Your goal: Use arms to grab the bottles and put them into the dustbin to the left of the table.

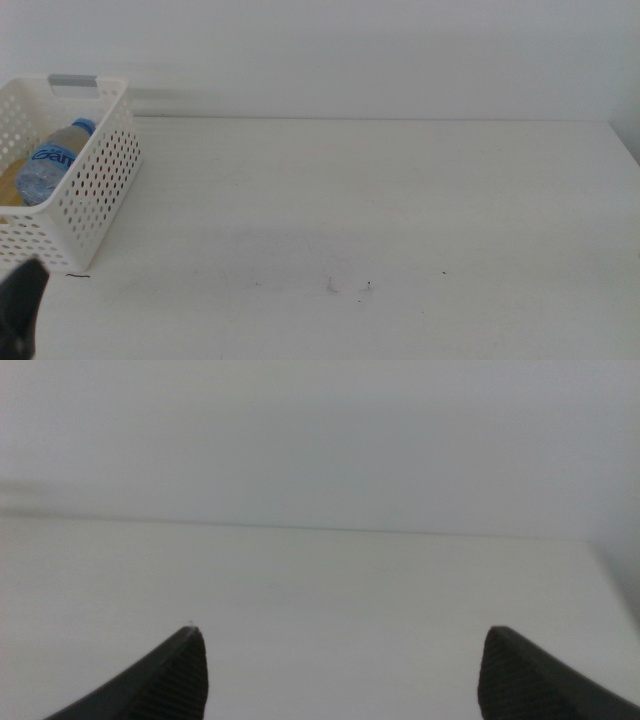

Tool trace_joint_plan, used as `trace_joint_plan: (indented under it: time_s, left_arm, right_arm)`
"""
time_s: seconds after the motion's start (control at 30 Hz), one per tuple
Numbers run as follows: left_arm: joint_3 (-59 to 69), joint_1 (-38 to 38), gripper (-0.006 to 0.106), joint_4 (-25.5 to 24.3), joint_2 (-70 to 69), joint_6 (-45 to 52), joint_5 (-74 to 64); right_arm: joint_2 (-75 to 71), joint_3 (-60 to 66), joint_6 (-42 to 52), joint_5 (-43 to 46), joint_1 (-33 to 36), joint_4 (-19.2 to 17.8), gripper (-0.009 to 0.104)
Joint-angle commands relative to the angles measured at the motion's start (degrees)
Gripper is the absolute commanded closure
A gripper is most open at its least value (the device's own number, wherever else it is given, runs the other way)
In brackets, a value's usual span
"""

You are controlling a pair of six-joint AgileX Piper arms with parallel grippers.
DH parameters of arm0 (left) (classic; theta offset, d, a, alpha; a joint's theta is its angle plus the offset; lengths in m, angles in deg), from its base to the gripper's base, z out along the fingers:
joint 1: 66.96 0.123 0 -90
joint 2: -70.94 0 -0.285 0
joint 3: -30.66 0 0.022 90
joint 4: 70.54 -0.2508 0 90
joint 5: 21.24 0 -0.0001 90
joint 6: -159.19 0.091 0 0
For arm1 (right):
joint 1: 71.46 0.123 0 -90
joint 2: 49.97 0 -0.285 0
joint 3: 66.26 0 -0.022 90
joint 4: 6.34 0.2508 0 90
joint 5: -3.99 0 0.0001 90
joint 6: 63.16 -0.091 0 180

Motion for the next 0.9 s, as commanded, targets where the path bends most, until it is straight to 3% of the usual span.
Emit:
trace_joint_plan:
  time_s: [0.0, 0.07, 0.2, 0.4, 0.87]
  left_arm:
    - [4.29, 1.14, 0.007, 0.95, -5.48, -0.50, 2.06]
    - [6.77, 1.28, 0.007, 0.95, -8.98, -0.50, 2.06]
    - [10.67, 1.28, 0.007, 0.81, -13.34, -0.50, 2.20]
    - [10.67, 1.28, 0.007, -3.04, -13.34, -0.50, 0.30]
    - [10.67, 1.28, 0.007, -3.02, -13.34, -0.61, 2.04]
  right_arm:
    - [-8.10, 5.92, 0.48, 0.57, -4.09, -0.48, 0.004]
    - [-14.10, 9.83, 0.48, -0.89, -5.73, -2.23, 0.004]
    - [-22.13, 14.07, 0.48, -6.84, -5.91, -2.35, 0.004]
    - [-22.13, 14.07, 0.48, -6.22, -6.14, -2.35, 0.004]
    - [-22.13, 14.07, 0.48, -5.04, -6.14, -2.24, 0.004]
